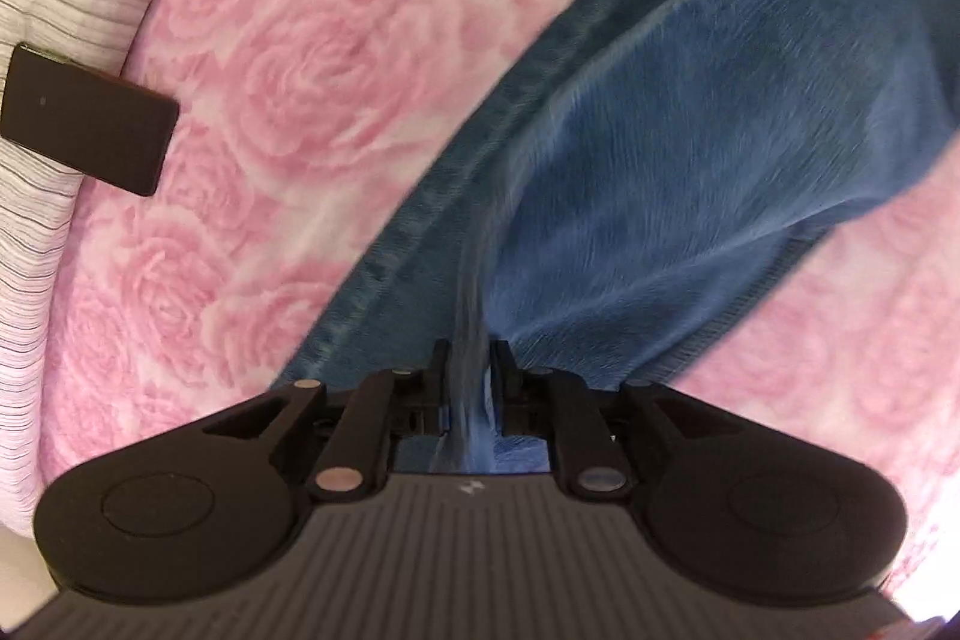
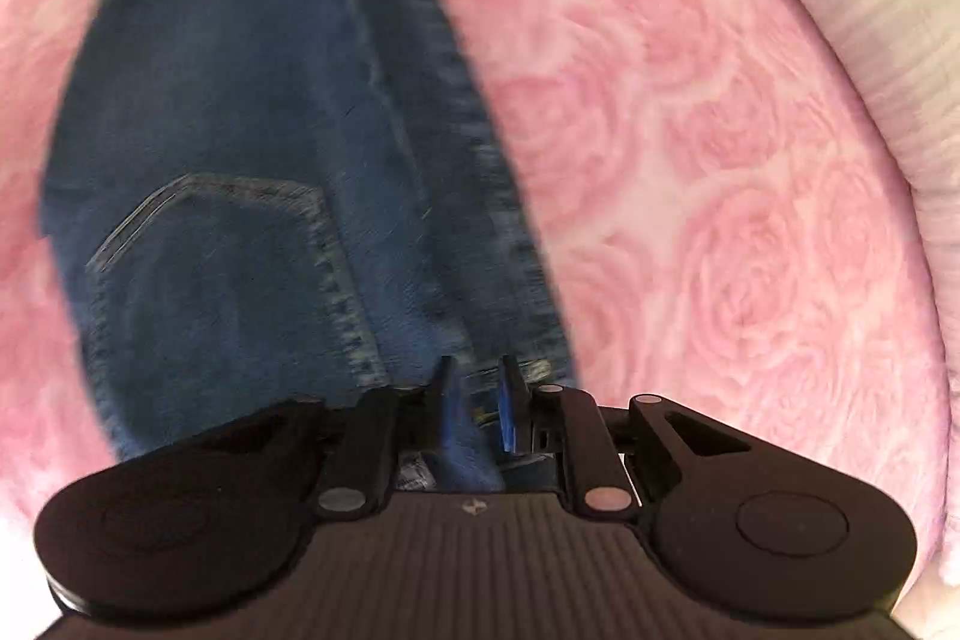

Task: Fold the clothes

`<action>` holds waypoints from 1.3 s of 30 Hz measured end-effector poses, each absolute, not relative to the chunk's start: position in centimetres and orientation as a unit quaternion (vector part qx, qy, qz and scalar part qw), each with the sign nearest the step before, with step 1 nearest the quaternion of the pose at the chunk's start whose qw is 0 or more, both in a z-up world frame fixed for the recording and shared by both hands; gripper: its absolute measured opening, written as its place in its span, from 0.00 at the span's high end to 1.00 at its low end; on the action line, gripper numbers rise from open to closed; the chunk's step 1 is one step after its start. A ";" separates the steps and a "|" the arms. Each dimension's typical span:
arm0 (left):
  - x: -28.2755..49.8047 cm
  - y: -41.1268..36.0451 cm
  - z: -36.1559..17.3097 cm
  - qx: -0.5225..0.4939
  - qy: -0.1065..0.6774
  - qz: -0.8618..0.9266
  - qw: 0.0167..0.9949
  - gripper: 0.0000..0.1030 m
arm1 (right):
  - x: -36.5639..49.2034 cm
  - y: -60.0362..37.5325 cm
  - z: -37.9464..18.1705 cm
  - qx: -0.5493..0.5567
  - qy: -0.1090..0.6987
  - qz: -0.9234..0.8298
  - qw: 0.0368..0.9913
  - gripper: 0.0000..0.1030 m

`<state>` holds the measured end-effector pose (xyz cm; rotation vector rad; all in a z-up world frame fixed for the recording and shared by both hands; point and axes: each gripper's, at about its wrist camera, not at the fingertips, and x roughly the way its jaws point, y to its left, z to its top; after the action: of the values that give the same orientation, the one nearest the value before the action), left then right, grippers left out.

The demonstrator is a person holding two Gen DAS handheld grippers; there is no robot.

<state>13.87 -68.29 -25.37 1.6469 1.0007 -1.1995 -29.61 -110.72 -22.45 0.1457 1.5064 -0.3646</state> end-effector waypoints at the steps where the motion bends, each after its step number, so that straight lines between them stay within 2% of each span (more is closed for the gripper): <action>1: 14.0 -68.6 -26.0 0.659 0.400 -0.474 0.426 0.84 | -29.7 -111.4 -22.8 0.068 0.676 -0.181 0.711 0.82; 2: 14.0 -68.9 -26.6 0.662 0.397 -0.469 0.429 0.81 | -29.9 -111.8 -23.0 0.070 0.672 -0.198 0.710 0.78; 6: 12.8 -69.0 -27.6 0.684 0.365 -0.466 0.426 0.80 | -31.7 -112.2 -22.2 0.108 0.627 -0.282 0.718 0.75; 7: 12.5 -68.8 -27.5 0.687 0.356 -0.469 0.426 0.80 | -32.3 -112.1 -21.8 0.123 0.612 -0.304 0.719 0.70; 8: 12.1 -68.8 -27.2 0.687 0.347 -0.472 0.431 0.77 | -33.3 -111.6 -21.3 0.140 0.595 -0.325 0.721 0.63; 10: 11.4 -68.7 -26.6 0.686 0.329 -0.477 0.440 0.68 | -35.4 -110.3 -20.8 0.172 0.570 -0.360 0.719 0.55; 14: 9.2 -69.2 -24.3 0.673 0.298 -0.496 0.461 0.58 | -39.7 -107.6 -20.7 0.233 0.537 -0.409 0.700 0.53; 19: 3.6 -72.1 -21.9 0.618 0.279 -0.559 0.478 0.57 | -44.4 -106.0 -22.3 0.322 0.486 -0.457 0.671 0.53; 21: 0.4 -73.5 -21.7 0.589 0.272 -0.605 0.462 0.50 | -46.0 -105.8 -22.8 0.347 0.462 -0.473 0.665 0.50; 23: -3.1 -75.3 -22.0 0.559 0.268 -0.647 0.445 0.48 | -47.3 -105.8 -23.3 0.369 0.437 -0.484 0.662 0.41; 25: -6.5 -77.3 -22.6 0.531 0.266 -0.682 0.426 0.47 | -48.4 -106.0 -23.8 0.390 0.415 -0.488 0.661 0.39; 29: -12.5 -81.3 -24.3 0.479 0.279 -0.738 0.384 0.47 | -49.8 -106.3 -25.6 0.439 0.370 -0.468 0.672 0.39; 33: -16.6 -84.3 -27.0 0.470 0.290 -0.753 0.358 0.47 | -51.1 -106.2 -26.8 0.488 0.316 -0.454 0.675 0.40; 34: -17.2 -85.0 -27.5 0.469 0.294 -0.754 0.353 0.47 | -51.5 -106.0 -26.8 0.493 0.305 -0.456 0.675 0.43; 37: -18.2 -86.3 -29.1 0.467 0.313 -0.751 0.347 0.50 | -52.4 -105.0 -26.5 0.501 0.279 -0.463 0.676 0.59; 39: -18.8 -86.5 -29.6 0.477 0.315 -0.747 0.339 0.58 | -52.5 -104.5 -26.0 0.495 0.273 -0.460 0.684 0.65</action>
<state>-18.85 -86.55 -29.57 1.2412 0.8211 -1.9461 -52.53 -104.55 -26.00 1.1103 0.6128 -1.0309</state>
